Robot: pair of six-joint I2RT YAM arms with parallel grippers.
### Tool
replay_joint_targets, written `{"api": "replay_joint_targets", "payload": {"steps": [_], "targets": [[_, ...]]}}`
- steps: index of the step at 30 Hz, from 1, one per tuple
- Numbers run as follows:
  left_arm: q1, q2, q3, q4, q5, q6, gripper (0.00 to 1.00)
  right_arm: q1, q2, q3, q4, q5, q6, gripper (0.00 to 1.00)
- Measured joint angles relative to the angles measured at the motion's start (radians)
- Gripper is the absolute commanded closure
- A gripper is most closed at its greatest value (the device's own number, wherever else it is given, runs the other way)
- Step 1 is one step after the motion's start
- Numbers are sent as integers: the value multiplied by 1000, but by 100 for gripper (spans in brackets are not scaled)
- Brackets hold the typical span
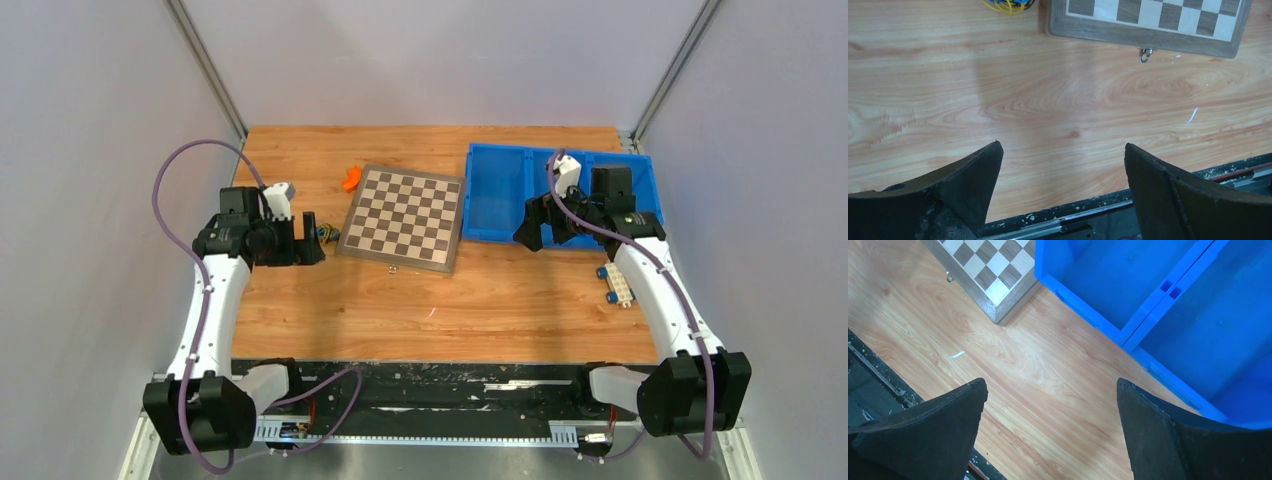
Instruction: Untangle the cables
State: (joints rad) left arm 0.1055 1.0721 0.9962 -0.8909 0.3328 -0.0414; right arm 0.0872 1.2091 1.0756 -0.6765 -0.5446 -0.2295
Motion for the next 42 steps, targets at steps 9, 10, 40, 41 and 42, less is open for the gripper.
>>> {"api": "replay_joint_targets", "payload": {"steps": [9,10,40,41,42], "targets": [[17,323,342,-58,11,171,0,0,28,65,-35,-35,-33,0],[24,371,369,-61,17,187,0,0,28,68,-44,-40,-43,0],[121,1017,475,32,441,207,73,-17,116,146,-138,-119,-105,0],[121,1007,469,26,448,210,81,-17,120,151,-140,-131,-105,0],[121,994,467,20,451,206,95,-17,127,159,-142,-147,-104,0]]}}
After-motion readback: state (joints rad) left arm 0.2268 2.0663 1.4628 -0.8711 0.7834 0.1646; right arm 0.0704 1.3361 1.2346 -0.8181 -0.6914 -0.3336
